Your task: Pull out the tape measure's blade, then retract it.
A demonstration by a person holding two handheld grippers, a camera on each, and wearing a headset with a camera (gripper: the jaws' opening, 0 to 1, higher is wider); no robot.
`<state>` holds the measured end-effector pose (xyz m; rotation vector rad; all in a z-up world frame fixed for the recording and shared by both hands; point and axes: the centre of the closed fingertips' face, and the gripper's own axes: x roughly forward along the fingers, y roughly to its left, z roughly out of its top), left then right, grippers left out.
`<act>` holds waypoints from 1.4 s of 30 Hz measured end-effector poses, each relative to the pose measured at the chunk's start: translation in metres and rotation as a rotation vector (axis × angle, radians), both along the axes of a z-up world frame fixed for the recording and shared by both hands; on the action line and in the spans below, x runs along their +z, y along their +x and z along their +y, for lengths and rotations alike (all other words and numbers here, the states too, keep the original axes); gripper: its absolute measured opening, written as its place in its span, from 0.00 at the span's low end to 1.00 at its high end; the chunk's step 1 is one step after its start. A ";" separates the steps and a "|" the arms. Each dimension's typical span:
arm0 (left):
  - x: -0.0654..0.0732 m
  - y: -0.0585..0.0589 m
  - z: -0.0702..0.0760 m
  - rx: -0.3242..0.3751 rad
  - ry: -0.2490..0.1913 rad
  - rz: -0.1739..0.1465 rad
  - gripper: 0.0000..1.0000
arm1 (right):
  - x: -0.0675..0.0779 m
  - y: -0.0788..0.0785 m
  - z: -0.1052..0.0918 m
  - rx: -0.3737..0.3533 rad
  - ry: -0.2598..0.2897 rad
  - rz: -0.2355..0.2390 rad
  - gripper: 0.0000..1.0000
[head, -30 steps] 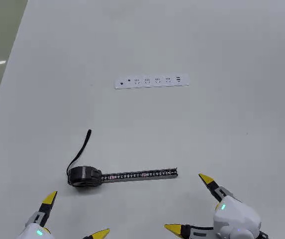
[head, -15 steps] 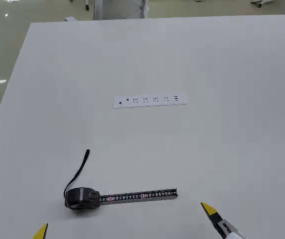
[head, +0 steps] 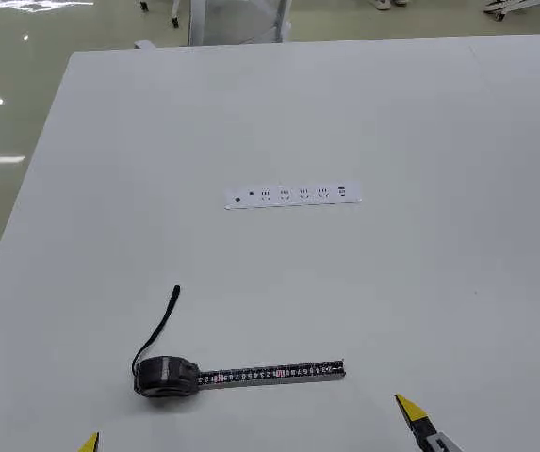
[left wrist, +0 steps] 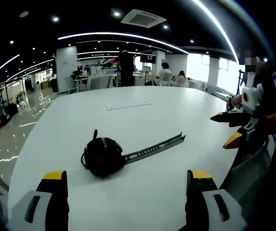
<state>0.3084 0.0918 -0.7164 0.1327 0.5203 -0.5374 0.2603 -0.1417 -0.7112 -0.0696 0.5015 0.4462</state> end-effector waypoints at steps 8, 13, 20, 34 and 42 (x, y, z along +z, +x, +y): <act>-0.002 0.000 0.003 0.032 -0.018 0.010 1.00 | 0.001 -0.001 -0.003 -0.017 -0.001 -0.005 1.00; -0.001 0.001 0.004 0.042 -0.008 0.002 1.00 | 0.001 -0.004 -0.004 -0.015 -0.004 -0.003 1.00; -0.004 0.003 0.004 0.053 -0.013 0.000 1.00 | 0.001 -0.003 -0.003 0.012 -0.014 0.001 1.00; -0.002 0.020 -0.005 0.080 -0.002 -0.028 1.00 | -0.001 0.008 -0.003 0.136 -0.022 0.006 0.97; -0.006 0.028 -0.003 0.110 0.009 -0.034 1.00 | 0.002 0.020 -0.012 0.216 -0.047 -0.020 0.92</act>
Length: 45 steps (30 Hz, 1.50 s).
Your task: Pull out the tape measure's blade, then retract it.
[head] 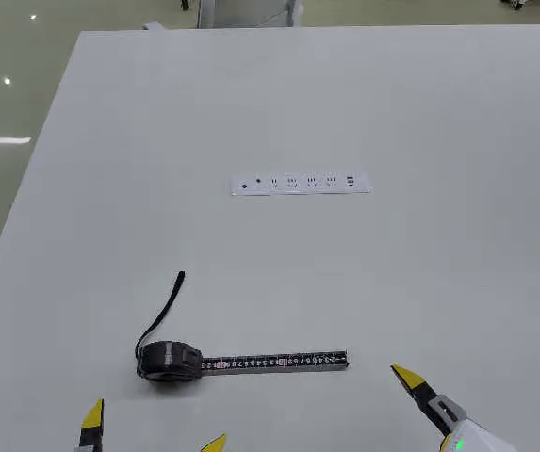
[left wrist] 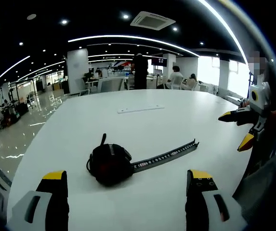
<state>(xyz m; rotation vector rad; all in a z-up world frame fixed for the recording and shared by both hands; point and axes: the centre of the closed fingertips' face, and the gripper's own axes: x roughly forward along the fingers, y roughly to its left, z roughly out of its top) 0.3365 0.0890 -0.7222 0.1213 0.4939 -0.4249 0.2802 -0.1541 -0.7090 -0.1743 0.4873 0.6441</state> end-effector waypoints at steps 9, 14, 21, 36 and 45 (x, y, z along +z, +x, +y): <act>-0.004 0.001 0.002 0.009 0.010 0.001 1.00 | -0.001 0.003 -0.002 0.030 -0.010 -0.002 0.84; -0.012 0.014 0.003 0.058 0.031 0.004 0.99 | -0.005 0.018 -0.010 0.137 -0.035 -0.014 0.78; -0.014 0.024 0.000 0.081 0.031 -0.005 0.99 | -0.011 0.030 -0.015 0.209 -0.061 -0.018 0.69; -0.023 0.039 0.001 0.156 0.033 0.000 0.98 | -0.028 0.048 -0.015 0.365 -0.112 -0.004 0.54; -0.029 0.048 0.001 0.188 0.044 -0.001 0.96 | -0.046 0.055 -0.017 0.437 -0.147 0.019 0.44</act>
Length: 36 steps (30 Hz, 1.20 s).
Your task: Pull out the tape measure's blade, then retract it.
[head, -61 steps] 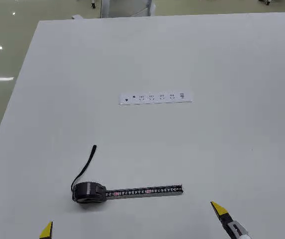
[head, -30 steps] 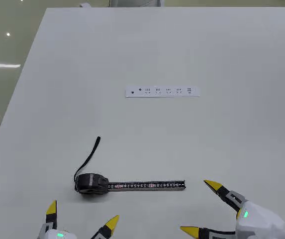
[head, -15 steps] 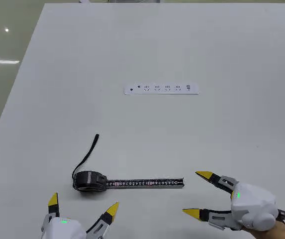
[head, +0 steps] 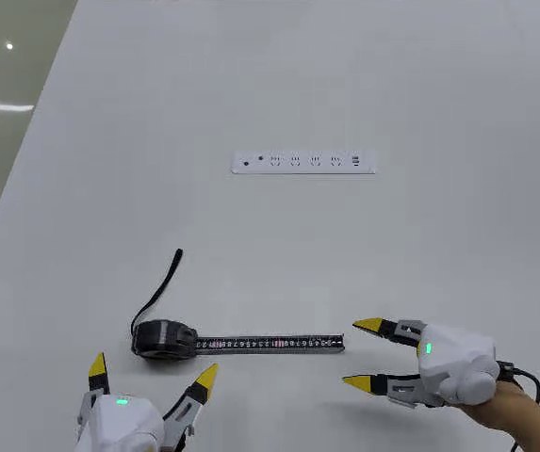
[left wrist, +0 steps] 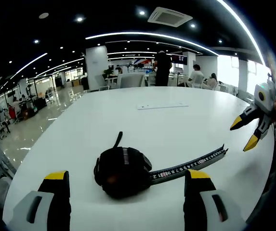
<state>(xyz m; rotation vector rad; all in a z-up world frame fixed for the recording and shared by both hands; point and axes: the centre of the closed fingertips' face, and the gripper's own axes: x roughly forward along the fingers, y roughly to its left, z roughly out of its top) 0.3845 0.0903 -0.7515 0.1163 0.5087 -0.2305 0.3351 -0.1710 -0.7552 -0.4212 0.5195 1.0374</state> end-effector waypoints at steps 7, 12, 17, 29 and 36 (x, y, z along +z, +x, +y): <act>-0.006 0.006 -0.001 0.022 0.002 0.005 0.95 | -0.020 0.008 -0.003 0.067 -0.044 0.028 0.37; -0.007 0.009 -0.001 0.028 0.003 0.007 0.94 | -0.031 0.012 -0.005 0.093 -0.056 0.055 0.32; -0.010 0.013 0.002 0.051 0.002 0.014 0.93 | -0.038 0.015 -0.005 0.118 -0.067 0.076 0.29; -0.012 0.029 0.000 0.087 0.004 0.011 0.91 | -0.057 0.022 -0.003 0.162 -0.062 0.136 0.22; -0.016 0.032 0.003 0.122 -0.003 0.018 0.91 | -0.063 0.021 -0.002 0.176 -0.050 0.163 0.19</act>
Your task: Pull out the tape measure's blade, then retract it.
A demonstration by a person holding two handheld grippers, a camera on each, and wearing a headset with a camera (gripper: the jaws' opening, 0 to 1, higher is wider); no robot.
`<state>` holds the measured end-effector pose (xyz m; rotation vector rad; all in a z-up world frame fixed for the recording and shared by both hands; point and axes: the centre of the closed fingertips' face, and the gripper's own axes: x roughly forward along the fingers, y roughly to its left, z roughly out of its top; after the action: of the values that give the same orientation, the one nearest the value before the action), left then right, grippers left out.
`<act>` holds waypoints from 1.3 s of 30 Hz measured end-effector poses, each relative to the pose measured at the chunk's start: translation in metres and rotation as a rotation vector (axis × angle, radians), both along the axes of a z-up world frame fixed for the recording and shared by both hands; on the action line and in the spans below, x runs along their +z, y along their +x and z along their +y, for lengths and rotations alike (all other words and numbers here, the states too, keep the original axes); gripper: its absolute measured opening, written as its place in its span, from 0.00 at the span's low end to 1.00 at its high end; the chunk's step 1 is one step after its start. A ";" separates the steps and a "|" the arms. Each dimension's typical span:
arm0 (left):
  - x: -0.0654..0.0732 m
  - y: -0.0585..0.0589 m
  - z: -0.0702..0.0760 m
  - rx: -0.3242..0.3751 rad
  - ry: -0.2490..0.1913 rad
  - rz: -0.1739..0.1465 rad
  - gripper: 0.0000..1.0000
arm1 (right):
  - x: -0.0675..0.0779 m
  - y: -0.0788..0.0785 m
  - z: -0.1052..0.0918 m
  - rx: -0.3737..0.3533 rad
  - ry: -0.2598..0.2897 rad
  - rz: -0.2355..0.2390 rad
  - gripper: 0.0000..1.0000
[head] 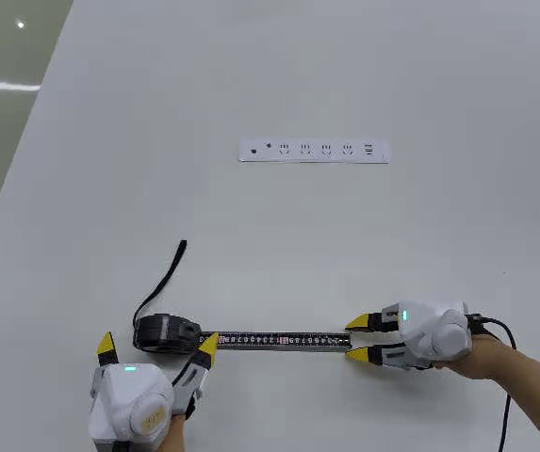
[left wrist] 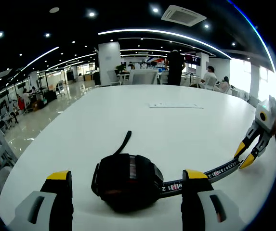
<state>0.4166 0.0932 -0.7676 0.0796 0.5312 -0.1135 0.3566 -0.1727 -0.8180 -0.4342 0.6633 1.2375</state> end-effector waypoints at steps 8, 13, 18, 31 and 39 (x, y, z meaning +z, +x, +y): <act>-0.006 0.002 -0.001 0.041 -0.019 0.008 0.90 | -0.001 0.001 0.001 0.008 0.015 0.001 0.14; -0.008 0.003 0.000 0.064 -0.025 0.009 0.89 | -0.003 0.001 0.001 0.020 0.021 -0.015 0.14; -0.009 0.004 0.005 0.086 -0.025 0.011 0.88 | -0.003 0.001 0.001 0.012 0.033 -0.013 0.12; -0.019 0.005 0.007 0.122 -0.051 0.042 0.76 | -0.003 0.000 0.001 0.012 0.027 -0.020 0.12; -0.025 0.009 0.002 0.116 -0.059 0.068 0.69 | -0.003 0.000 0.001 0.016 0.022 -0.020 0.12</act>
<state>0.4251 0.0950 -0.7927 -0.0129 0.5988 -0.0191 0.3570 -0.1720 -0.8209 -0.4335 0.6300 1.2531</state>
